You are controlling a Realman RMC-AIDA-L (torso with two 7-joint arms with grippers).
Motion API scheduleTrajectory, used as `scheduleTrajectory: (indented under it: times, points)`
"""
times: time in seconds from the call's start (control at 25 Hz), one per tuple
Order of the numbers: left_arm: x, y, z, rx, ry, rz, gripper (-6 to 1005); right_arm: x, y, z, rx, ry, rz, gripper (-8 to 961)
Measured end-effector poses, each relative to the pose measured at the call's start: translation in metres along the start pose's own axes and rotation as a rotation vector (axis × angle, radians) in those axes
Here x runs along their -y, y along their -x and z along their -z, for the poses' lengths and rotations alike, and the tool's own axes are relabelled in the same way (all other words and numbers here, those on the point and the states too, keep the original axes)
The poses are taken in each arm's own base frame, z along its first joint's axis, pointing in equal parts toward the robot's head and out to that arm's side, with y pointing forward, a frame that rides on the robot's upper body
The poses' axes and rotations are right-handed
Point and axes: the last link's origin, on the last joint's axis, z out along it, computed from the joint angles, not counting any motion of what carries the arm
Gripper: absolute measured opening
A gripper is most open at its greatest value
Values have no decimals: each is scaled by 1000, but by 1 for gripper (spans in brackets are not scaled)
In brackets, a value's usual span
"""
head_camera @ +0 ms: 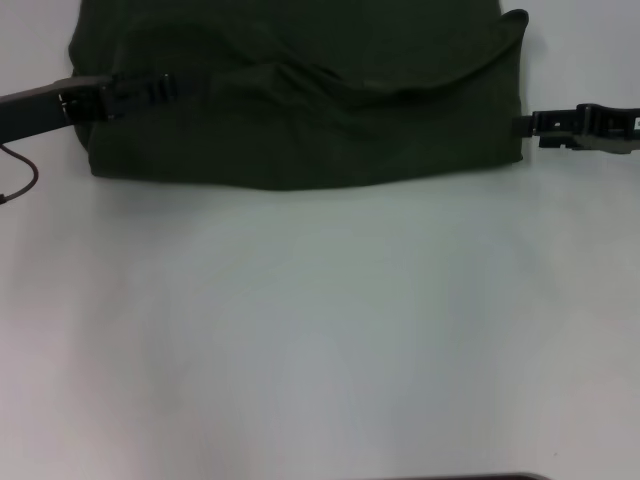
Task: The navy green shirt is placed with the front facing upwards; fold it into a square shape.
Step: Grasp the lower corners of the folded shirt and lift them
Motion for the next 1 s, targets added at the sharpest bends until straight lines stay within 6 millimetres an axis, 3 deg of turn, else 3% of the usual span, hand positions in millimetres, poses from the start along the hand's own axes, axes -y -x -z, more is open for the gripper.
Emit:
scheduleTrajectory:
  times: [0.48, 1.0]
  points:
    - [1, 0, 2, -3, -4, -6, 875, 5, -8, -11, 2, -35, -22, 658]
    - [2, -1, 3, -8, -8, -8, 862, -6, -2, -26, 22, -27, -5, 643]
